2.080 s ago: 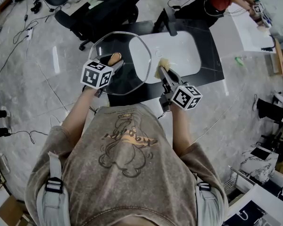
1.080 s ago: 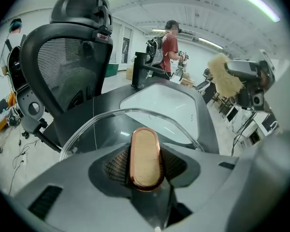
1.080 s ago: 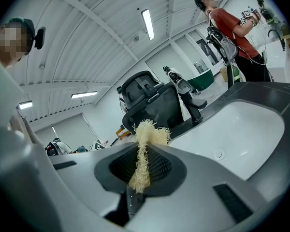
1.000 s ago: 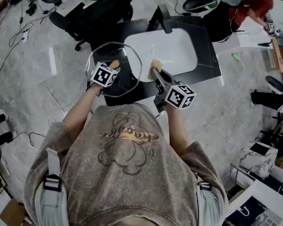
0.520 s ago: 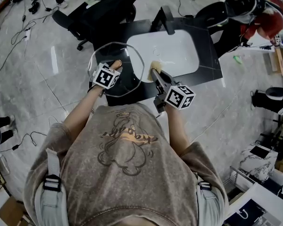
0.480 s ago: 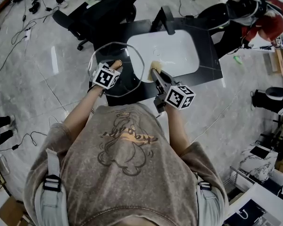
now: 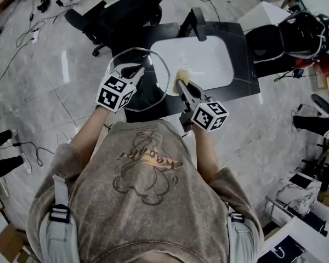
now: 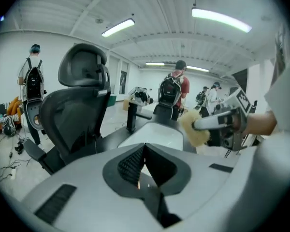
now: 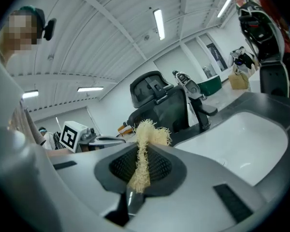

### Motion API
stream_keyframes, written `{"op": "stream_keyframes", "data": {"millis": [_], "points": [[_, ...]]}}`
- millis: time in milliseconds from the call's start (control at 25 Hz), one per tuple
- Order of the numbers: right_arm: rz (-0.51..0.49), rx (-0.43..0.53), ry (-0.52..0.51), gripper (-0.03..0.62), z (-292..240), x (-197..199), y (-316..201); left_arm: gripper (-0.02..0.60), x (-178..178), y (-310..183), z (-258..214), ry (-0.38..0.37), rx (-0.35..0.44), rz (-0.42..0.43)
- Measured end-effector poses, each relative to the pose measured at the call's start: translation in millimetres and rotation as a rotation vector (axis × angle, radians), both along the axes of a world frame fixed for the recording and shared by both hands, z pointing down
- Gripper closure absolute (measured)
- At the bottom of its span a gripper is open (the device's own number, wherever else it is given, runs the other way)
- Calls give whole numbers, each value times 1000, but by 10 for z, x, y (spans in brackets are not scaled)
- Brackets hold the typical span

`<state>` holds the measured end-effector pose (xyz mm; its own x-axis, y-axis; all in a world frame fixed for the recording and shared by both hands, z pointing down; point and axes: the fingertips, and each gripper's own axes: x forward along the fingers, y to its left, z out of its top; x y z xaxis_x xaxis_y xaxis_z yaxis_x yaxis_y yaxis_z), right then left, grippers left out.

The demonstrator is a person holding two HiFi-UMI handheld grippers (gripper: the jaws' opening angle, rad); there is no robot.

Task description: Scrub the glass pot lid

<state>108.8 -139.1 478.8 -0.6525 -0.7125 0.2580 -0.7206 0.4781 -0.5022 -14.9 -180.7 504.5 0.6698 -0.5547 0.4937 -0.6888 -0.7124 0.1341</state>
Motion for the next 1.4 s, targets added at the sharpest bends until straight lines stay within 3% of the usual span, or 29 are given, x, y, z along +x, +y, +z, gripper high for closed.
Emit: {"op": "stream_keyframes", "data": {"millis": [200,320,400,560,1400], "points": [[-27,122,64,554,-321,-154,16,565,-35,11,-657,185,151,-23],[-27,211,76,554,-576,-212,26,565,-89,41,-937,220,282,-36],[-22,260,87,554,-693,-228,28,565,-127,57,-1024,238,313,-48],[-6,290,81,554,-775,-235,27,565,-171,73,-1053,246,318,-64],[31,255,90,554,-602,-174,12,565,-83,145,-806,217,245,-85]]}}
